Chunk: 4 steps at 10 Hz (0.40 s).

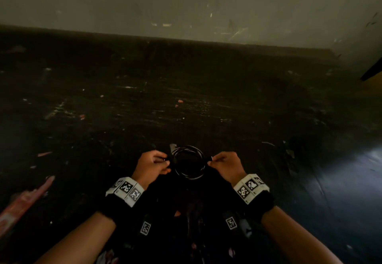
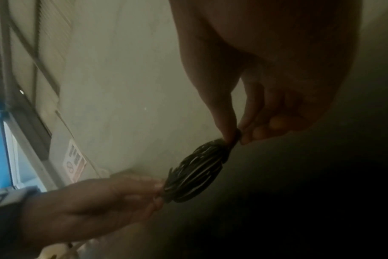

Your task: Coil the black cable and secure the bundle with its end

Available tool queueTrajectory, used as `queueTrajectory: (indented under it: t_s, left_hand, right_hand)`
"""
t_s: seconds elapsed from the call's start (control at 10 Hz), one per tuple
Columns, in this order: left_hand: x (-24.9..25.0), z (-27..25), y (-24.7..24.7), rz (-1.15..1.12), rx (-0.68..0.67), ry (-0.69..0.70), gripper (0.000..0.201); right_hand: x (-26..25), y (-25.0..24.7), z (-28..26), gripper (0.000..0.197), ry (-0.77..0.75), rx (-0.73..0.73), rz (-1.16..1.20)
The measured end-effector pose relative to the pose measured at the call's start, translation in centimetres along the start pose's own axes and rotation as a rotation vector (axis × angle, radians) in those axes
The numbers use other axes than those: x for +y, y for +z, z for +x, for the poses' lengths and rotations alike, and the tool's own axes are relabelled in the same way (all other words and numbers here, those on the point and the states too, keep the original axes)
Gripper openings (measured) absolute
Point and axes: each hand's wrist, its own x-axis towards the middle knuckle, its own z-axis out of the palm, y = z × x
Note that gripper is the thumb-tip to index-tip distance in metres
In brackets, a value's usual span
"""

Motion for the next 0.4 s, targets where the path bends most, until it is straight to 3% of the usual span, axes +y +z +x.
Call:
queueTrajectory:
  t_s: [0.2,0.4]
  left_hand:
    - [-2.3,1.5,0.2,0.179,0.101,-0.017,0.018]
    - [-2.1,0.2,-1.1,0.227,0.144,0.034,0.017]
  right_hand:
    - [1.2,1.5,1.2,0.012,0.004,-0.067,-0.207]
    - [1.3,-0.3,-0.6,0.015,-0.028,-0.078,-0.159]
